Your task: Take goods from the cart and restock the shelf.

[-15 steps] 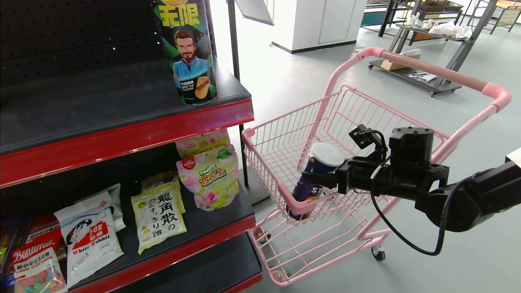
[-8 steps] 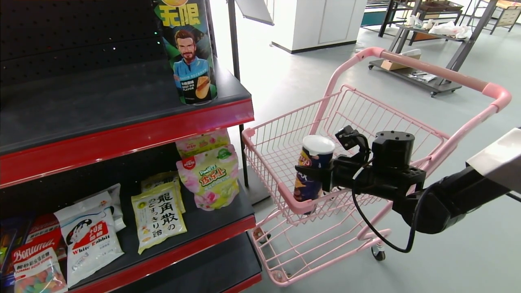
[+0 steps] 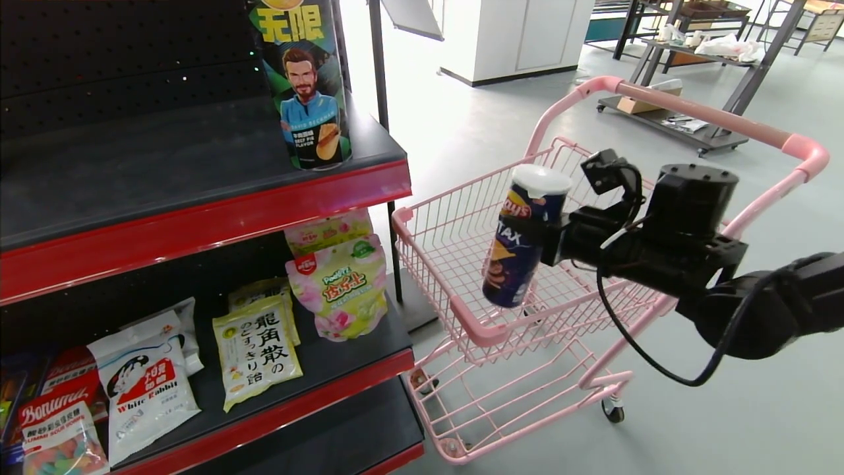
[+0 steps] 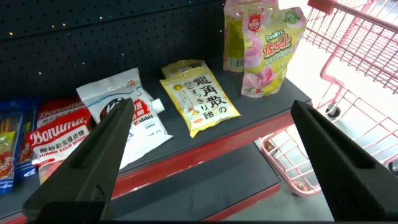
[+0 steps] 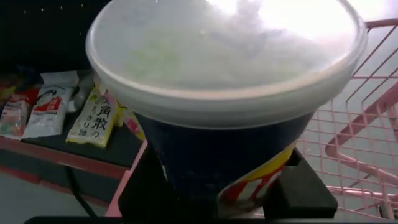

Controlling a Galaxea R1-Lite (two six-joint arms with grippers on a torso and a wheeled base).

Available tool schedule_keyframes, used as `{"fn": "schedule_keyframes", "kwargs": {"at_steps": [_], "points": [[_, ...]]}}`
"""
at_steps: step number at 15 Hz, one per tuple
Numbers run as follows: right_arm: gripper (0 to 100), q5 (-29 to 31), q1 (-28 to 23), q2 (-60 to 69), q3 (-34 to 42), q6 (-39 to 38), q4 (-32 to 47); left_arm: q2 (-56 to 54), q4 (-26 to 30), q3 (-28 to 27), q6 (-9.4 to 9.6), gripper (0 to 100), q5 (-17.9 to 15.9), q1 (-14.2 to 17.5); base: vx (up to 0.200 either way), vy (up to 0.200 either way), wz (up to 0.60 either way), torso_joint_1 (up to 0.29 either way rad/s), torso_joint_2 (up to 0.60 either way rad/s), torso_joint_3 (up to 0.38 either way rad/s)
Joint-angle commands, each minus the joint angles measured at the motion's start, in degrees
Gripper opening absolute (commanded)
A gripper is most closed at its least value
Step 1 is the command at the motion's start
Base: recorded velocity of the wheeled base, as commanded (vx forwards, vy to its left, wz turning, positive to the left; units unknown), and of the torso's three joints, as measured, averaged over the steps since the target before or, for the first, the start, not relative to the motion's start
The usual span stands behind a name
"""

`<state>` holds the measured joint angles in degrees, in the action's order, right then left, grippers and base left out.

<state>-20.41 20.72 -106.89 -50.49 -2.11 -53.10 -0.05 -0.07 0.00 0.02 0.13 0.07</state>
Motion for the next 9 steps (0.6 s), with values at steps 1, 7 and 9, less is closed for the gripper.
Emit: {"fn": "schedule_keyframes", "kwargs": {"at_steps": [1,7,9], "points": [[0,4.85,0.28,17.94,-8.13,0.0,16.1,0.05,-0.01,0.0,-0.02,100,0.04,0.01,0.0,0.0,0.0,0.0,0.0,0.0],[0,14.34,8.98,44.13,-0.31,1.49,54.42,0.05,-0.01,0.0,-0.11,100,-0.05,0.01,0.0,0.0,0.0,0.0,0.0,0.0],[0,13.64,12.32,47.65,4.53,3.25,53.45,0.05,-0.01,0.0,-0.02,100,-0.05,0.01,0.0,0.0,0.0,0.0,0.0,0.0]]}}
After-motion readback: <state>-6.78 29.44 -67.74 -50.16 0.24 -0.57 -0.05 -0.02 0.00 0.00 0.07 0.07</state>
